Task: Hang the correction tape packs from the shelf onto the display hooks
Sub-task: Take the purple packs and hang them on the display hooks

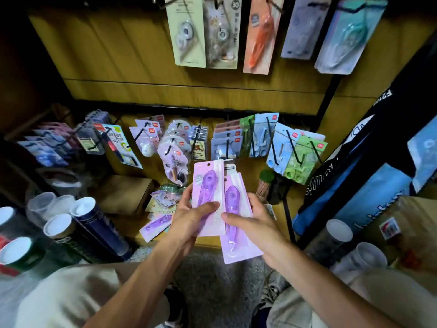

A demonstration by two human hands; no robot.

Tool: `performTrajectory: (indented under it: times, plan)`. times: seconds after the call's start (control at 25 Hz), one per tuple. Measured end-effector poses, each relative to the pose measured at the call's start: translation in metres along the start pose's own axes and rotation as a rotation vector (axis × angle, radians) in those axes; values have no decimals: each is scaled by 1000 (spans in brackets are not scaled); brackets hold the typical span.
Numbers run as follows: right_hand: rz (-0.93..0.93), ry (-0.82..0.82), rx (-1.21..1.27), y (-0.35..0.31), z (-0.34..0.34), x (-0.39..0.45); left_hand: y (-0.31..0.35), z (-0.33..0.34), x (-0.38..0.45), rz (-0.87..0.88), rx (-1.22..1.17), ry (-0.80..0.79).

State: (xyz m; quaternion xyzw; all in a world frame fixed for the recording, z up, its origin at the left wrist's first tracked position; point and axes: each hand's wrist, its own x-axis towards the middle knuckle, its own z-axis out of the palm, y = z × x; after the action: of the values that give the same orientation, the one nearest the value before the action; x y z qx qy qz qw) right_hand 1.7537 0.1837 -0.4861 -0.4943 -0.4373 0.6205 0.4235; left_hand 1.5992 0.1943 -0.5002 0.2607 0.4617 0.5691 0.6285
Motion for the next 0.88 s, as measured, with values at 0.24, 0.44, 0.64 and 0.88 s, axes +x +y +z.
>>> performTrajectory:
  times: [0.24,0.44,0.64,0.88]
  plan:
    - [-149,129,25,-15,-28,2,22,16,-10,57,-106,22]
    - [-276,69,79,-42,-44,-11,45,11,-12,99,-172,162]
    - [-280,-136,4,-69,-35,-11,66,26,-18,179,-132,-3]
    - [-269,-114,75,-86,-19,-6,86,42,-33,279,-47,-110]
